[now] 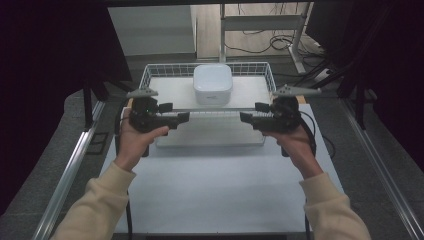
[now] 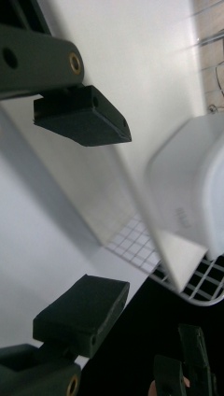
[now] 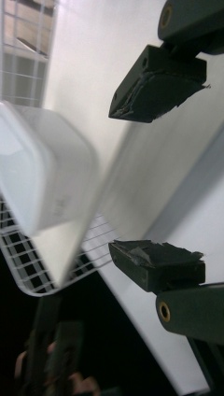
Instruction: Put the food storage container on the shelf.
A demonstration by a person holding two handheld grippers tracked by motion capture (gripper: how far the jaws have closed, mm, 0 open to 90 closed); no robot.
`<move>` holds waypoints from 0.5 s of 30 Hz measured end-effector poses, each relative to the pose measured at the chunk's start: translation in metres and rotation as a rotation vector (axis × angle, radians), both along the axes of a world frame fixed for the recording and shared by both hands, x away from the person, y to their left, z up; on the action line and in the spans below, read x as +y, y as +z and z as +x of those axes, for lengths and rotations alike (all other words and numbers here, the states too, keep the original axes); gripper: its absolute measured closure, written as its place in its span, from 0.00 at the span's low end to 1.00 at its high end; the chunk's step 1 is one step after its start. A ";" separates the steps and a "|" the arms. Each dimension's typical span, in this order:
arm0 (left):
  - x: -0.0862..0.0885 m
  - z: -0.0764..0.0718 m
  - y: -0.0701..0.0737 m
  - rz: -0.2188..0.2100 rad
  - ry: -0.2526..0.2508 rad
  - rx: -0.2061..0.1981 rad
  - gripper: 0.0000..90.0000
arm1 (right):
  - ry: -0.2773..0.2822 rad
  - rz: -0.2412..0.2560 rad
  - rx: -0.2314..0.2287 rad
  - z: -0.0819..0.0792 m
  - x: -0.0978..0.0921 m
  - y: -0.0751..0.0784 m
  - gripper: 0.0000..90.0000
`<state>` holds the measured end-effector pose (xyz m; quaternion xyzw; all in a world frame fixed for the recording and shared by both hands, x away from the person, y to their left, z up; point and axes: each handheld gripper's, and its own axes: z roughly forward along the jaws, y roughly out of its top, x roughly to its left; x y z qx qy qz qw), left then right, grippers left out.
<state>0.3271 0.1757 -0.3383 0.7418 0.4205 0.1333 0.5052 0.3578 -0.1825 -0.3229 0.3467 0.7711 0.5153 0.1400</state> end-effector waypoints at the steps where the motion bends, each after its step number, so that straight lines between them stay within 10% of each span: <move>1: 0.002 -0.008 -0.006 0.003 -0.008 0.000 0.27 | 0.005 -0.008 -0.008 -0.007 -0.001 -0.005 0.33; 15: 0.019 -0.064 -0.103 0.072 -0.004 0.104 0.27 | -0.023 -0.043 0.017 -0.069 -0.026 -0.091 0.34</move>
